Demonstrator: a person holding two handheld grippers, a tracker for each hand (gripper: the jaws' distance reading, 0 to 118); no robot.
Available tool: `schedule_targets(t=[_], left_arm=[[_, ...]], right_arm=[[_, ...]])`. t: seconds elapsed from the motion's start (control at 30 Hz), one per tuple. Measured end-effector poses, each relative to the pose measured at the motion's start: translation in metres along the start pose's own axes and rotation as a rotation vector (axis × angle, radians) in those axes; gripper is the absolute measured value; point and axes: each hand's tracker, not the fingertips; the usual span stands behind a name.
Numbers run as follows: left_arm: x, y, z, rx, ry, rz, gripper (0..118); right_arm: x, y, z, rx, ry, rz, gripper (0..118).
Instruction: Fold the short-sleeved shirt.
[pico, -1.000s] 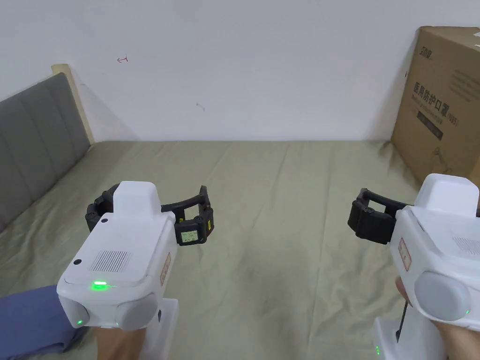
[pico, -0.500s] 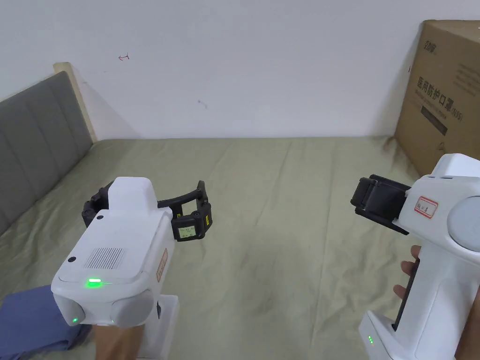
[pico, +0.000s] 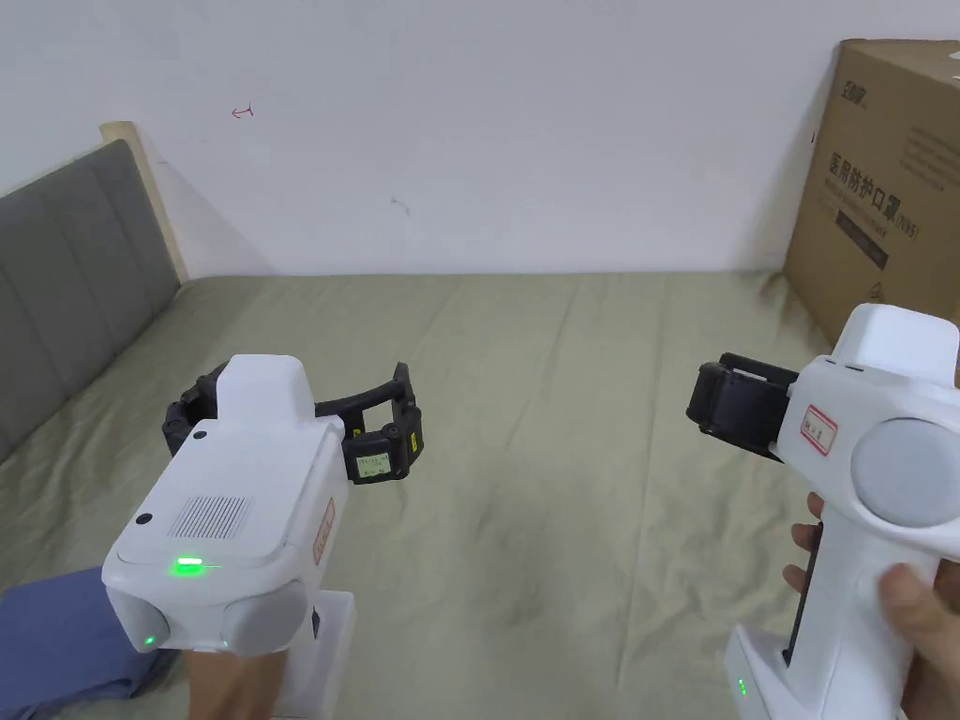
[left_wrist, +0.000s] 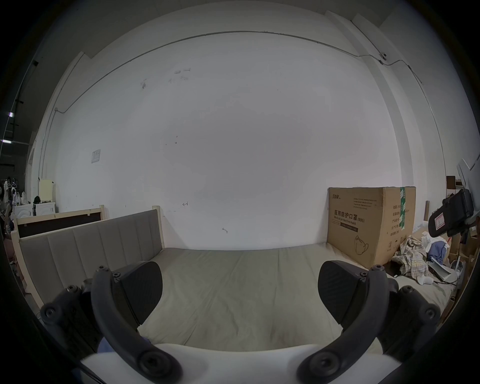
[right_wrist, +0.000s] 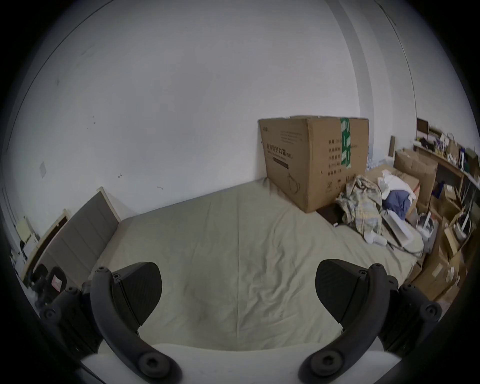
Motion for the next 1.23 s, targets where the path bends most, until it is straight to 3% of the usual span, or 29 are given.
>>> schedule_targets(t=[0.13,0.27,0.43,0.8,1.23], left_arm=[[0.0,0.001,0.001,0.005,-0.004,0.002,118],[0.0,0.002,0.003,0.014,0.001,0.001,118],[-0.001,0.003,0.003,0.016,0.0,0.008,118],[-0.003,0.001,0.001,0.021,0.002,0.011,118],[-0.003,0.0,0.0,0.021,0.002,0.004,118]], right_arm=[[0.006,-0.011,0.0,0.155,0.071,0.031,116],[0.006,-0.023,-0.002,0.306,0.056,0.1,116],[0.007,-0.033,0.001,0.412,0.071,0.12,117],[0.005,-0.037,0.002,0.476,0.052,0.193,117],[0.006,-0.035,0.002,0.462,0.056,0.174,117]])
